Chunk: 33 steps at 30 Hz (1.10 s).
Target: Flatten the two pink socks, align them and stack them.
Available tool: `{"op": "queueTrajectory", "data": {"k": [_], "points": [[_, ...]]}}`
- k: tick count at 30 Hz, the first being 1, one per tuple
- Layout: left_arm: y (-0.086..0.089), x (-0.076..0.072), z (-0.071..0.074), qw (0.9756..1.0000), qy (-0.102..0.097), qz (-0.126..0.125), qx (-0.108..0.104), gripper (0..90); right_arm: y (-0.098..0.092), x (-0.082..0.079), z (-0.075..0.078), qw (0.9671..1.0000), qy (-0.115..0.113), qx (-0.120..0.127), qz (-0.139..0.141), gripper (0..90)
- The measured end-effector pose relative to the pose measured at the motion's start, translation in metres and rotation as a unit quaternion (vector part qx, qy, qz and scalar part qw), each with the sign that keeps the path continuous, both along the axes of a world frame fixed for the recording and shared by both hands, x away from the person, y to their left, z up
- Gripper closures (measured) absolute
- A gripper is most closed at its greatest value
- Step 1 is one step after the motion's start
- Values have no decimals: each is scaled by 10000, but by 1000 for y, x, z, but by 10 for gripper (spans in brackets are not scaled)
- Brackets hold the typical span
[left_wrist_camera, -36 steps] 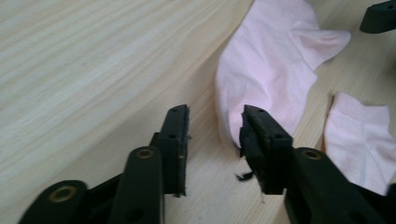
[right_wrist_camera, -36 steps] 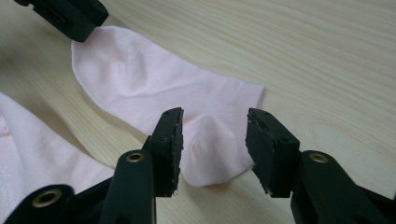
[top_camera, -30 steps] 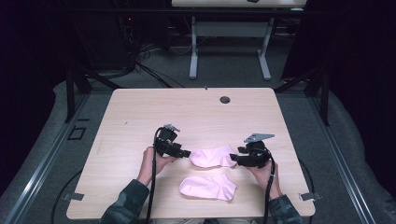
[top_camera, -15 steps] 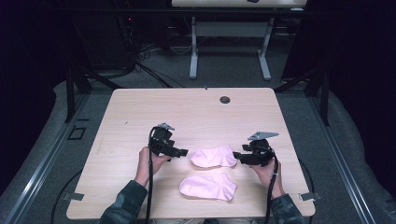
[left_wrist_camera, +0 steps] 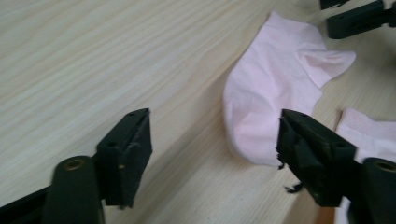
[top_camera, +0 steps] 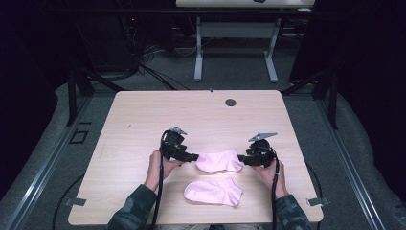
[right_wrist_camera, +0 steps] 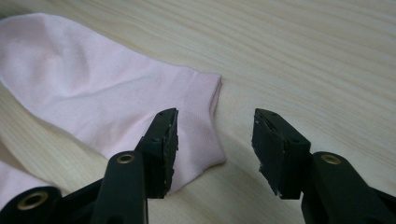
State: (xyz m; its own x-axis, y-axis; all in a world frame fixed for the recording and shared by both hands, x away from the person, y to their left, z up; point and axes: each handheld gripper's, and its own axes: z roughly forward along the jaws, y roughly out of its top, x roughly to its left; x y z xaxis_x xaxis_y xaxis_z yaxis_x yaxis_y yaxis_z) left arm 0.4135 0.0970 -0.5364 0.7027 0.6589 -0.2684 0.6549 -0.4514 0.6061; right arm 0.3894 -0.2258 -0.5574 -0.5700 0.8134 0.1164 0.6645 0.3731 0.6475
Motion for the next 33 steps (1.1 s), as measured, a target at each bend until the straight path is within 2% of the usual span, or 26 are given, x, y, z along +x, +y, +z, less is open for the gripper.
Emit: {"op": "queueTrajectory", "data": {"k": [1,3,5,6,7,9,10,11,15,22,26,29,33], "points": [[-4,2,-2,10000,56,-3,-2,320,1,2,-2,10000,32,-33,-17,521],[-7,4,-5,9999,161,-38,13,417,4,6,-7,9999,113,-75,9,549],[-11,7,-9,9996,236,-119,48,456,6,8,-9,9998,186,-118,19,570],[-13,8,-11,9994,288,-162,78,552,7,8,-10,9997,197,-131,59,589],[-14,8,-12,9993,314,-175,90,561,8,8,-10,9997,198,-137,68,600],[-17,8,-14,9990,370,-219,137,653,9,7,-10,9996,172,-205,82,633],[-18,8,-15,9989,360,-231,171,678,10,6,-10,9997,137,-178,91,646],[-19,7,-15,9988,295,-300,254,723,11,5,-10,9996,110,-253,94,659],[-21,4,-16,9984,281,-334,361,857,14,3,-10,9993,36,-337,161,706],[-19,1,-19,9981,236,-382,417,882,13,0,-12,9994,55,-211,266,820],[-17,0,-20,9983,247,-370,375,884,12,0,-12,9995,85,-108,278,842],[-16,-1,-18,9989,182,-314,310,886,11,-1,-13,9996,84,-32,266,848],[-12,-3,-14,9992,138,-298,234,887,9,-3,-14,9995,120,178,250,850]]}}
